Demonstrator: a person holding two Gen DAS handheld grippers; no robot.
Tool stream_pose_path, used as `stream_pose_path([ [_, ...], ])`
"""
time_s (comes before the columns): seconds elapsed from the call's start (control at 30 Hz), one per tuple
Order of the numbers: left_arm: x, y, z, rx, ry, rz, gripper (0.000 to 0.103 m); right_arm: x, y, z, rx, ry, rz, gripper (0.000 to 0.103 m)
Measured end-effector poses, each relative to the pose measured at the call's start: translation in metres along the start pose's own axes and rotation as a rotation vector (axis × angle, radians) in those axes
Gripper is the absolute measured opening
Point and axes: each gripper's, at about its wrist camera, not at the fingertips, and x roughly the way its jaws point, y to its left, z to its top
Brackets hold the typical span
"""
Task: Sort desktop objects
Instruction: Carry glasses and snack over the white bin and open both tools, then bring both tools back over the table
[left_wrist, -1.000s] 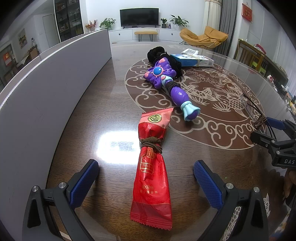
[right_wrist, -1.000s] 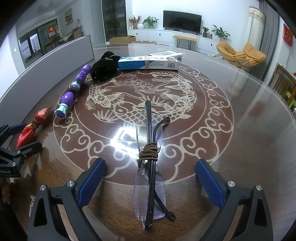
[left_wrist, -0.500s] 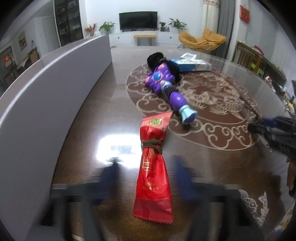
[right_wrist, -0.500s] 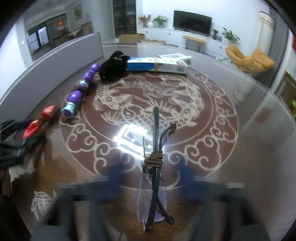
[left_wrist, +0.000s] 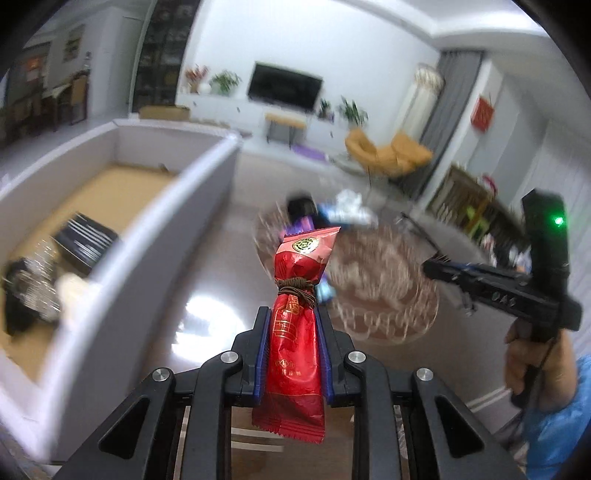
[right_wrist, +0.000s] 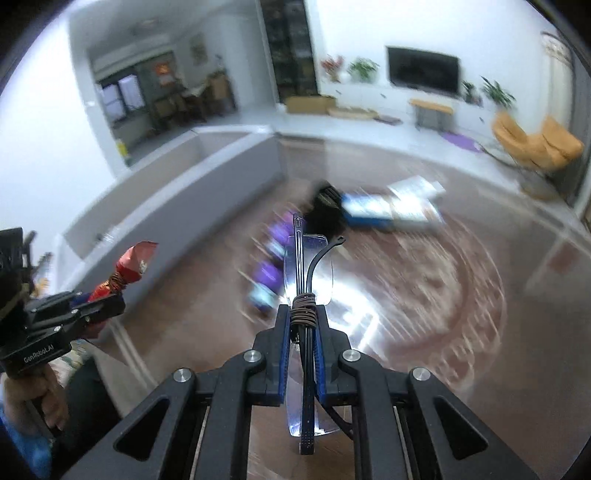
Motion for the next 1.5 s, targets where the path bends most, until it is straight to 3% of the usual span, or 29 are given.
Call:
stream_pose_path([
  [0.1, -0.036, 0.024, 0.026, -0.027, -0.072, 0.032, 0.022, -0.001, 0.039, 0.032, -0.038, -0.044, 0.077, 0.012],
  [0.23, -0.069, 0.081, 0.055, -0.088, -0.121, 0.162, 0.022, 0.016, 0.113, 0.076, -0.086, -0.072, 0.215, 0.012],
  [0.43, -0.057, 0.186, 0.062, -0.264, -0.038, 0.319, 0.022, 0.071, 0.228, 0.099, -0.139, -0.011, 0.426, 0.012],
  [0.6, -0.036, 0.228, 0.049, -0.288, 0.049, 0.404, 0.024, 0.127, 0.292, 0.077, -0.198, 0.125, 0.484, 0.013],
  [0.67, -0.025, 0.236, 0.043, -0.300, 0.083, 0.423, 0.030, 0.148, 0.305, 0.066, -0.212, 0.192, 0.481, 0.019],
  [0.7, -0.023, 0.238, 0.041, -0.304, 0.089, 0.422, 0.043, 0.156, 0.309, 0.061, -0.217, 0.221, 0.476, 0.024],
  [0.73, -0.021, 0.238, 0.038, -0.307, 0.090, 0.422, 0.062, 0.161, 0.310, 0.057, -0.220, 0.239, 0.469, 0.044],
  [0.77, -0.021, 0.235, 0.035, -0.300, 0.072, 0.427, 0.069, 0.163, 0.308, 0.054, -0.218, 0.237, 0.466, 0.058],
  [0.8, -0.024, 0.229, 0.032, -0.284, 0.046, 0.441, 0.077, 0.160, 0.306, 0.053, -0.217, 0.218, 0.481, 0.059],
  [0.87, -0.029, 0.223, 0.028, -0.261, 0.005, 0.460, 0.078, 0.145, 0.293, 0.054, -0.217, 0.158, 0.475, 0.067],
  [0.93, -0.040, 0.205, 0.028, -0.262, -0.051, 0.422, 0.081, 0.120, 0.273, 0.054, -0.223, 0.068, 0.467, 0.073],
  [1.07, -0.051, 0.151, 0.028, -0.167, -0.106, 0.384, 0.081, 0.072, 0.214, 0.044, -0.235, -0.148, 0.353, 0.098],
  [1.17, -0.052, 0.093, 0.026, -0.075, -0.130, 0.282, 0.082, 0.041, 0.148, 0.015, -0.204, -0.237, 0.207, 0.101],
  [1.27, -0.029, 0.029, 0.014, 0.022, -0.112, 0.153, 0.098, 0.034, 0.077, -0.018, -0.165, -0.216, 0.034, 0.101],
  [1.33, -0.003, -0.005, -0.003, 0.075, -0.086, 0.094, 0.103, 0.040, 0.028, -0.046, -0.134, -0.134, -0.081, 0.101],
  [1.4, 0.037, -0.030, -0.019, 0.128, -0.018, 0.084, 0.103, 0.044, -0.011, -0.069, -0.101, -0.057, -0.173, 0.101],
  [1.5, 0.101, -0.047, -0.043, 0.171, 0.133, 0.143, 0.103, 0.047, -0.054, -0.098, -0.027, 0.038, -0.252, 0.101],
])
